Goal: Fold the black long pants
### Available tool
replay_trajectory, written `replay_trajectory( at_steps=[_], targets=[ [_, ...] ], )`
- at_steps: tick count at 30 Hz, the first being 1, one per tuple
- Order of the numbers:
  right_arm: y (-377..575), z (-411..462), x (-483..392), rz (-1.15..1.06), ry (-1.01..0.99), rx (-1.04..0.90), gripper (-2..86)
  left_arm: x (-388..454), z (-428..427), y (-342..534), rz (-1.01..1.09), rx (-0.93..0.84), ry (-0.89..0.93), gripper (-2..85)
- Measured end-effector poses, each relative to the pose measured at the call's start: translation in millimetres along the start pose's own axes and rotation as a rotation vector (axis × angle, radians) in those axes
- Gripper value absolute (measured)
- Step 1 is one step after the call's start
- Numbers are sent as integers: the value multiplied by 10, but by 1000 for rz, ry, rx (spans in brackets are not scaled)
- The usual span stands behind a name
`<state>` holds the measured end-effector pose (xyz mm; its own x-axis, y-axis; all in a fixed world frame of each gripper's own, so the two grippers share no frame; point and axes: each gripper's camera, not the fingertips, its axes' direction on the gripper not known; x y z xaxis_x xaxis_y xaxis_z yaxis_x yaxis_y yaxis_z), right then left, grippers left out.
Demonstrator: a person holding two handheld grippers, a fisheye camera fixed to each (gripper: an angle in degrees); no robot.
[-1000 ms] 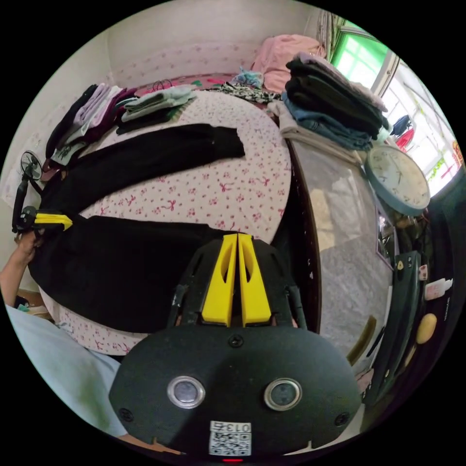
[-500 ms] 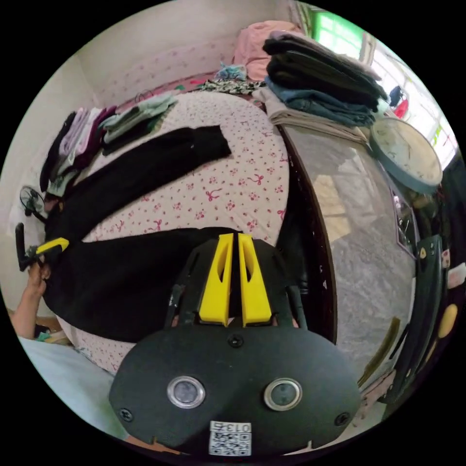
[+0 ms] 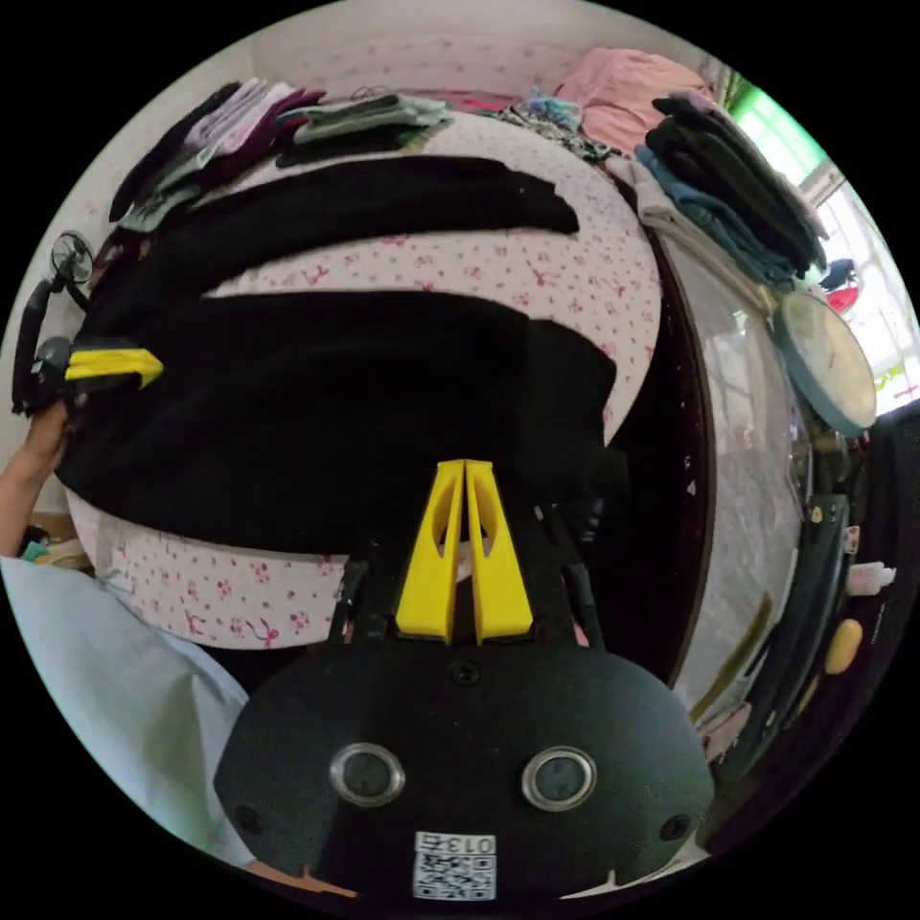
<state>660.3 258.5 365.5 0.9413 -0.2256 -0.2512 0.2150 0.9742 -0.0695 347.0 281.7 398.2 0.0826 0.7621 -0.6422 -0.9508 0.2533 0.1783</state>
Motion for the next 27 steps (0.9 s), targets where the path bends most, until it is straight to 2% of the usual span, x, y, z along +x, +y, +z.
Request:
replay_trajectory(
  at_steps=[2,4,6,9,13,16,17,19,22,25,27],
  targets=[
    [36,49,152,46,-126,43,-1,-65,-16,24,-6,13,28,-3],
    [20,42,264,114,-164,46,-1,-201,-79,62,-70,10,78,-3],
    [-17,-21,275,124,-135,49,-1,-241,-210,115,-113,39,36,-3],
    [-103,-156,182,90,-159,110,0,-215,-413,162,-95,115,70,-3],
    [-381,-76,-235,-9,-101,211,1,-125,-367,48,-43,69,16,-3],
    [-646,233,-505,-75,-37,144,1,-168,-274,27,-46,5,-22,-3],
    [-737,415,-553,-81,20,45,0,-193,-294,43,-54,20,-8,-3],
    [-773,444,-558,-68,51,58,0,-280,-444,131,-114,44,28,-3],
    [-815,430,-559,-23,46,28,-1,-227,-768,378,-62,113,36,-3],
    [-839,267,-756,-9,59,138,0,-295,-970,757,-128,105,-106,-1],
    [-913,202,-973,-52,6,195,1,-473,-1090,991,-231,114,-117,1]
  ],
)
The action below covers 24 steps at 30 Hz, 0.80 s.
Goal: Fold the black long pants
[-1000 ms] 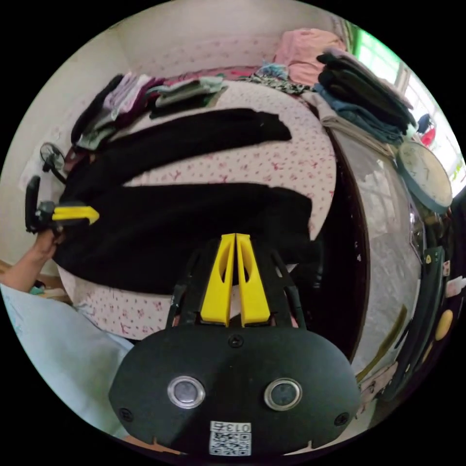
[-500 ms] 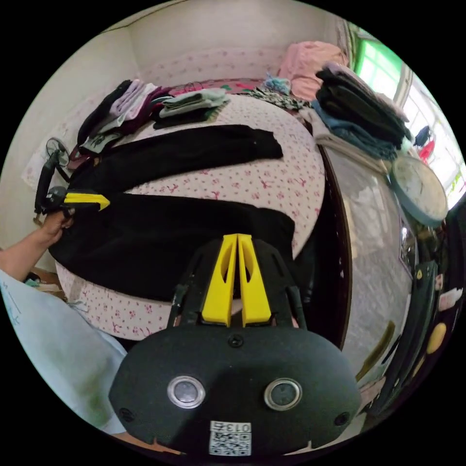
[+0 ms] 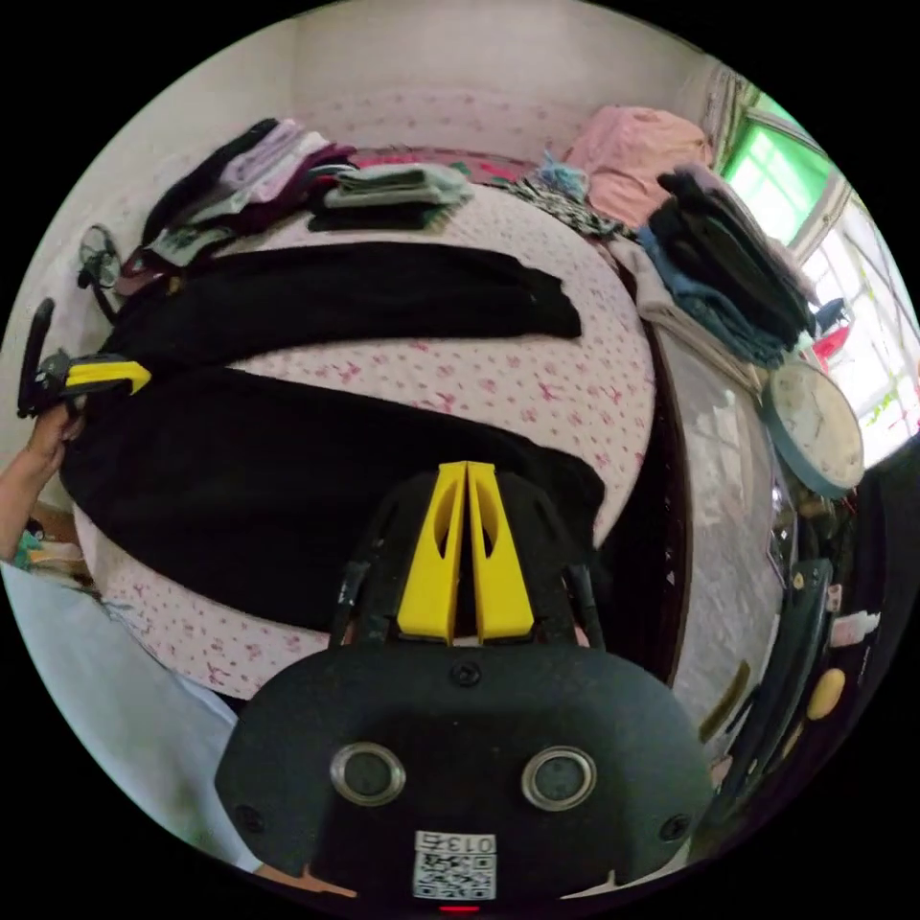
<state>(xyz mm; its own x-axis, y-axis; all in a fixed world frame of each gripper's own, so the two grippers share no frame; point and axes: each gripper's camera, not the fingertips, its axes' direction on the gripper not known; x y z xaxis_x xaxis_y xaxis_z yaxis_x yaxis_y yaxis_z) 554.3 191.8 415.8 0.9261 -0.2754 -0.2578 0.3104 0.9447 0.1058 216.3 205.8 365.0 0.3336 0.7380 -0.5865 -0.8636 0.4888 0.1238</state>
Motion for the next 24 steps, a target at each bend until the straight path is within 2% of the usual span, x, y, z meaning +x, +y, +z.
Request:
replay_trajectory(
  at_steps=[4,11,15,17,21,24],
  targets=[
    [-324,53,-636,-145,-157,49,1,-531,-263,381,-194,3,-56,16],
    [-916,286,-1778,-391,-366,44,1,-826,-303,508,-167,-73,-106,42],
    [-1143,518,-2237,-476,-345,-18,1,-978,-196,493,-146,-149,-162,10],
    [-1228,778,-2375,-496,-284,-141,1,-1101,-244,516,-173,-117,-163,4],
    [-1304,847,-2313,-491,-336,-118,3,-1486,-428,729,-365,-47,12,1],
    [-1427,851,-2304,-483,-349,-135,5,-1563,-680,949,-318,18,31,6]
  ],
)
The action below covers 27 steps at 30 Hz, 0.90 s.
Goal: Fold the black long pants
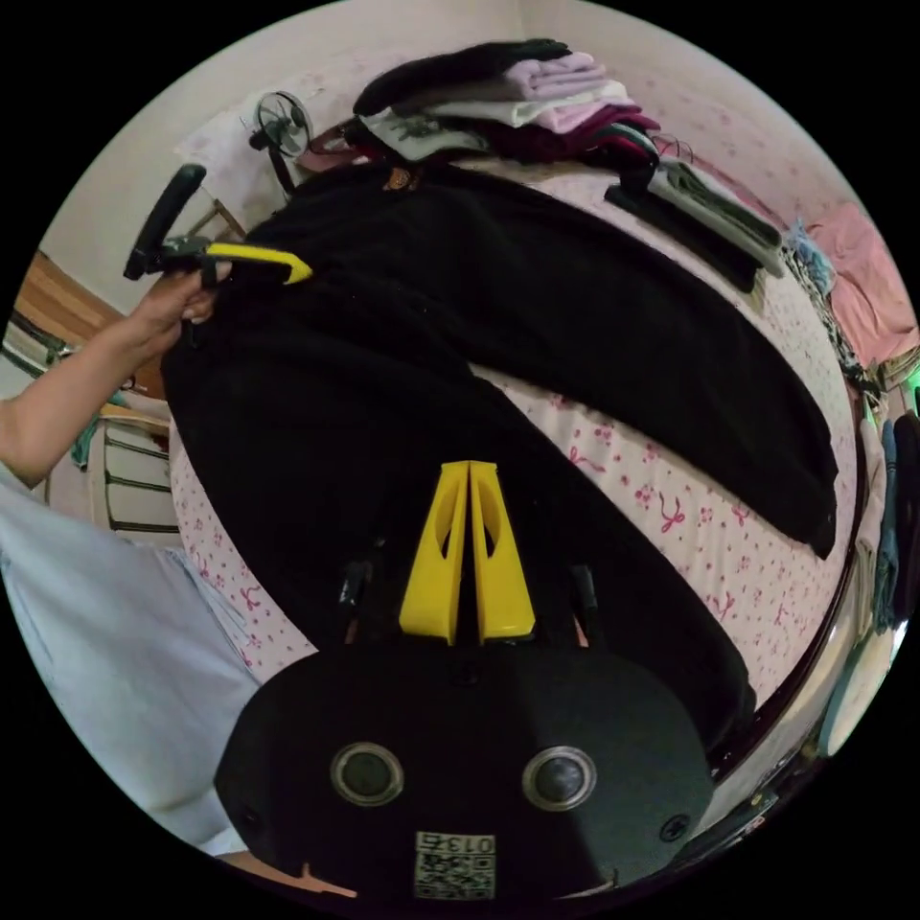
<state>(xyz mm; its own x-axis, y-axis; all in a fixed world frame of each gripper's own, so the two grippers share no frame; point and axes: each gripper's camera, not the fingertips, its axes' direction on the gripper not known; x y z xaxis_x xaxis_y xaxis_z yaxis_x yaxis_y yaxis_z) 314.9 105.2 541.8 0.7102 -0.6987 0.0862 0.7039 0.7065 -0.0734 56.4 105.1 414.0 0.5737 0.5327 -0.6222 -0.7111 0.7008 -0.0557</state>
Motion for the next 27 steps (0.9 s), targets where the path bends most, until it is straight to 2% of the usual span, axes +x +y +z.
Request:
replay_trajectory(
  at_steps=[2,6,13,17,20,23,27],
  targets=[
    [-131,-125,29,-28,-35,130,10,-140,-227,100,-3,62,-87,16],
    [-647,-143,84,-59,-73,198,29,-846,-611,181,-169,91,-200,84],
    [-1922,126,-249,-192,-175,160,87,-1737,-779,161,-282,5,-171,148],
    [-2380,440,-577,-272,-107,66,113,-1910,-654,140,-254,-96,-141,163],
    [-2550,803,-691,-294,-21,-62,108,-2032,-608,209,-291,-107,-109,158],
    [-2595,874,-756,-300,-4,-29,48,-2088,-628,306,-306,-80,-48,102],
    [-2644,854,-845,-349,36,-19,24,-1944,-830,350,-227,-25,-148,44]
  ],
)
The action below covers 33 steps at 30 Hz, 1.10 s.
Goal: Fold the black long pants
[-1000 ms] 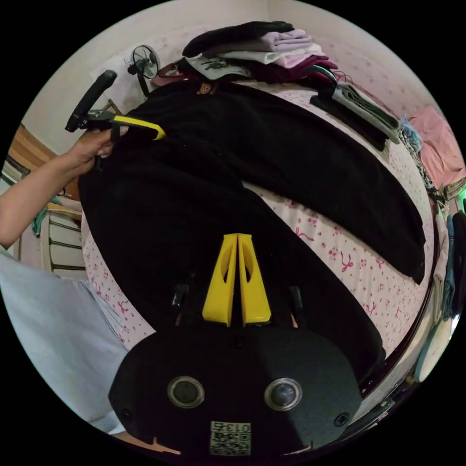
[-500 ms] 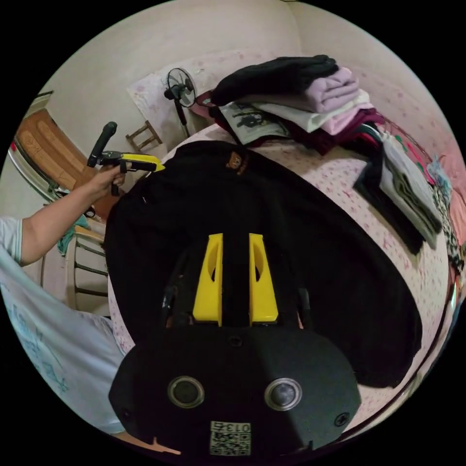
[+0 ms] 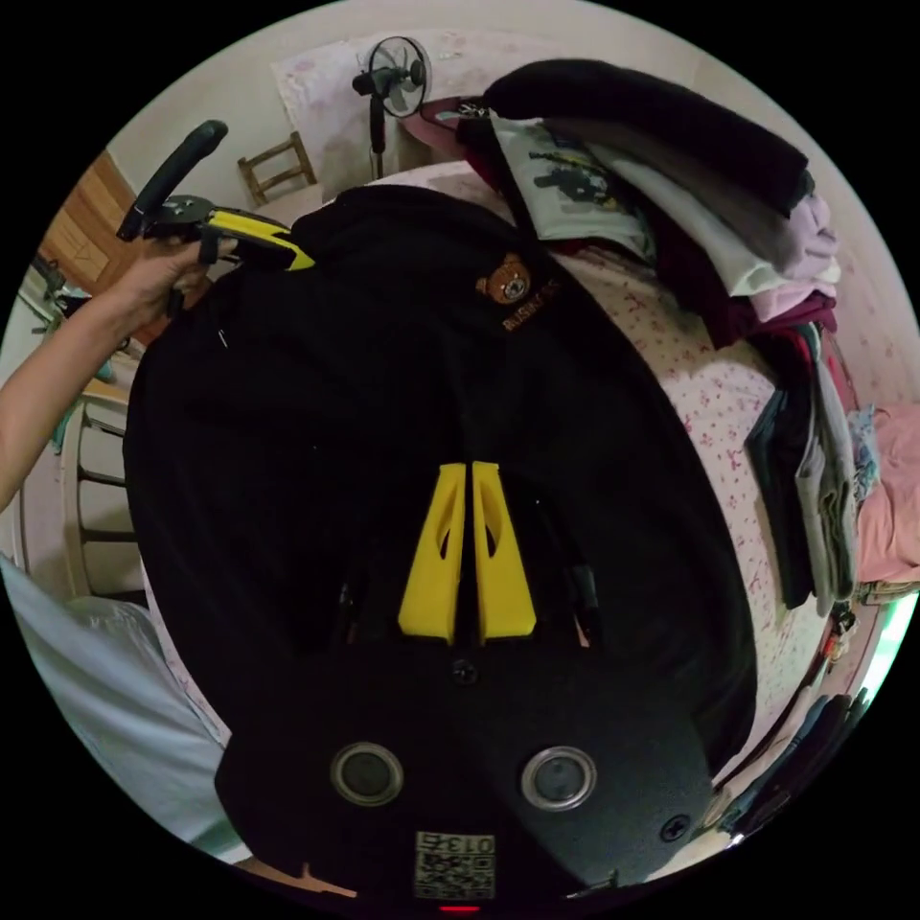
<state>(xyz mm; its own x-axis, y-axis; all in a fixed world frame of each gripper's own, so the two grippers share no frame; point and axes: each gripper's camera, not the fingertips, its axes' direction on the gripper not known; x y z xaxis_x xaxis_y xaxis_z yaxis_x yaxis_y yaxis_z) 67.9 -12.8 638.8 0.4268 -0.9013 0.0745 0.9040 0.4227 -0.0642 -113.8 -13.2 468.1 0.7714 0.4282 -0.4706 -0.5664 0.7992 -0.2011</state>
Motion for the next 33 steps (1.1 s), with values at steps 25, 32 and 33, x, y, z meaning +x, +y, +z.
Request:
replay_trajectory(
  at_steps=[25,32,33],
  targets=[
    [1007,-321,-655,17,-97,178,10,132,-547,1706,-48,102,-9,62],
    [1012,8,-727,55,82,15,2,384,-188,2037,-54,17,-109,14],
    [1024,-19,-714,74,79,18,2,359,-182,2059,-62,17,-82,9]
  ],
)
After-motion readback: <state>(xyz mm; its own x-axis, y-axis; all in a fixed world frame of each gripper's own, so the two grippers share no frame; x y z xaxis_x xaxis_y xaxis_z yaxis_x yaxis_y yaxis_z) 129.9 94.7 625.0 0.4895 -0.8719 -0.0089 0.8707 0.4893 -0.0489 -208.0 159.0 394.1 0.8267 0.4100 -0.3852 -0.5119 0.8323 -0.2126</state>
